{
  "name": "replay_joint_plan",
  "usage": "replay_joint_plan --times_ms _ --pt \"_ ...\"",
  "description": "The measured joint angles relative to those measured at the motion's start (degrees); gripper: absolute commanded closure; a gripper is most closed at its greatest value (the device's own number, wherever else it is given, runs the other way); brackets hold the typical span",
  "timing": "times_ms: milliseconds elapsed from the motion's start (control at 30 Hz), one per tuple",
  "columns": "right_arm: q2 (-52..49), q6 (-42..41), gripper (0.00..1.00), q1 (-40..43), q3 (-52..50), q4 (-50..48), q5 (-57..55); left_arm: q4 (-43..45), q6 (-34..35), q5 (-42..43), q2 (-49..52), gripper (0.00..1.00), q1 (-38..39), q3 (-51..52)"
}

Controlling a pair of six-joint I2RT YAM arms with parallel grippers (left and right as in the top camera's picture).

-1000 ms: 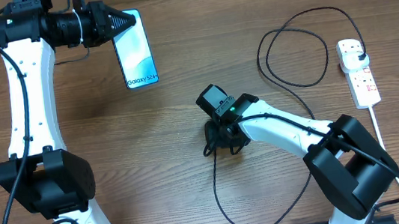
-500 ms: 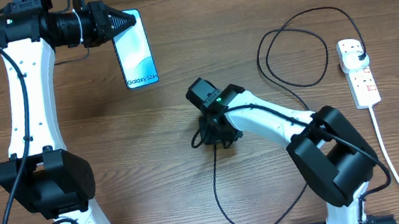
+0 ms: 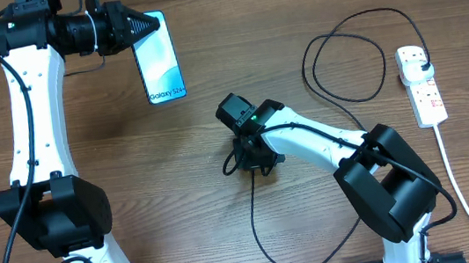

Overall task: Plug charger to phone and switch on socket
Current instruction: 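Close the right gripper on the cable plug, then lift the cable plug with the right gripper toward the phone's bottom edge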

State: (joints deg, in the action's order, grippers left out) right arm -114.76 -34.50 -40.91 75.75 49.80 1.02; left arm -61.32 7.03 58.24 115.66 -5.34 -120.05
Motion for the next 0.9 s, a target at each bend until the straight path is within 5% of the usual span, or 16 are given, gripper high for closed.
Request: replay_joint_plan --times_ms 367,900 --pt "-0.1 -0.9 0.96 0.0 0.0 0.7 0.3 0.0 0.0 0.0 0.0 0.96 0.0 0.0" --pt "-1.8 3.7 0.96 0.3 4.5 3.5 8.9 0.0 0.0 0.0 0.0 0.96 0.0 0.0"
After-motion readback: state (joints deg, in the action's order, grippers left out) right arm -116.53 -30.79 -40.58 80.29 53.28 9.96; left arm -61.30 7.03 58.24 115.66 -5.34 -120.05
